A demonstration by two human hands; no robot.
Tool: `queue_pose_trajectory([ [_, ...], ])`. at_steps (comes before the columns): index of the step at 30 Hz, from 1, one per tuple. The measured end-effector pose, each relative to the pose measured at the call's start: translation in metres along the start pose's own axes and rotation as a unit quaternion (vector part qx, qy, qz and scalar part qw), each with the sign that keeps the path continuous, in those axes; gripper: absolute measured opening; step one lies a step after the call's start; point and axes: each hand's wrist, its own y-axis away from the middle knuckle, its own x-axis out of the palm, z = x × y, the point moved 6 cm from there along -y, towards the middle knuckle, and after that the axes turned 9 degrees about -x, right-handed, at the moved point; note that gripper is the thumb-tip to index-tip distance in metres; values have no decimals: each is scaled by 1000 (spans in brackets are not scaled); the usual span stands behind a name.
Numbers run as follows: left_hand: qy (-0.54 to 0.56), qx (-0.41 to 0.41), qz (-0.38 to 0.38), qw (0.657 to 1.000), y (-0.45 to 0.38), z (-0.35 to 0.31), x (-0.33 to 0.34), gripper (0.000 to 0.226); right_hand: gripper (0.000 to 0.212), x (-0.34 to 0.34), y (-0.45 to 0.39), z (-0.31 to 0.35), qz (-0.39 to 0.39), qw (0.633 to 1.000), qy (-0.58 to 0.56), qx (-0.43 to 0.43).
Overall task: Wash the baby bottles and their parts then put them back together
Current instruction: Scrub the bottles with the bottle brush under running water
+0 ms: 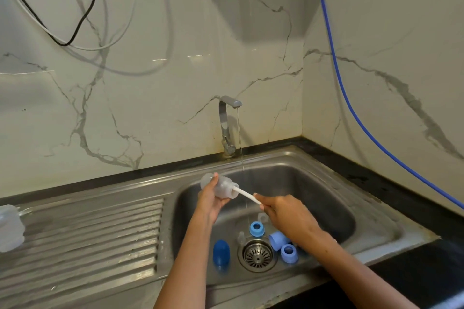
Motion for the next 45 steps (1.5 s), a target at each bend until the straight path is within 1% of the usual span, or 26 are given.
queue_pose_trajectory([
  [2,-32,18,-16,999,-1,-1,3,33,40,3,-1,3,6,999,51,3],
  [3,-40,22,-19,999,-1,-1,1,35,40,4,-2,3,14,998,62,0],
  [4,-49,21,-21,998,0,0,-2,37,40,4,-2,3,26,998,50,-4],
  [5,-59,11,-22,998,0,2,-7,40,38,4,-1,2,47,999,2,-9],
  [6,-67,-10,-21,997,1,7,-11,43,36,5,0,-2,73,994,-84,-10],
  [7,-65,-40,-17,997,1,12,-14,45,33,5,3,-7,99,977,-187,4],
  [8,-54,-70,-8,996,2,17,-15,48,29,5,6,-13,121,953,-274,30],
  [9,-40,-93,3,995,4,19,-14,49,26,5,10,-19,142,930,-333,59],
  [11,-5,-102,17,995,5,16,-12,51,25,2,15,-28,171,902,-385,94],
  [14,57,-84,18,995,2,3,-16,55,25,-2,17,-30,211,880,-415,97],
  [18,107,-45,49,992,0,-8,-11,55,25,-9,20,-30,229,858,-446,110],
  [23,122,71,45,989,-1,-25,-11,48,26,-11,20,-35,226,828,-497,126],
  [24,101,94,40,990,0,-29,-12,46,26,-9,19,-35,218,833,-494,122],
  [25,67,109,28,991,0,-30,-12,46,26,-6,17,-33,203,846,-480,112],
  [27,-42,107,-1,993,1,-22,-7,53,28,0,10,-27,150,894,-416,69],
  [28,-89,94,-6,991,1,-14,-3,56,30,1,6,-24,119,923,-363,43],
  [29,-114,82,-8,990,2,-7,0,58,31,0,2,-21,90,948,-304,20],
  [30,-120,74,-7,990,2,-4,2,59,32,0,0,-19,73,962,-262,6],
  [31,-112,71,-3,991,3,-4,2,58,31,0,0,-19,72,965,-253,3],
  [32,-89,72,0,993,3,-8,0,56,30,0,1,-20,85,955,-285,11],
  [35,34,70,24,997,0,-21,-10,52,25,1,11,-26,163,883,-433,77],
  [37,106,61,52,991,1,-24,-10,50,27,0,15,-30,205,840,-489,113],
  [40,167,73,65,981,3,-28,-12,48,27,-1,19,-37,248,784,-546,162],
  [41,191,85,60,976,2,-31,-17,50,26,-1,21,-40,259,776,-552,165],
  [43,217,107,39,969,0,-36,-29,52,31,-3,22,-47,258,788,-537,157],
  [45,164,112,8,980,-2,-34,-32,52,29,-2,21,-57,220,813,-510,175],
])
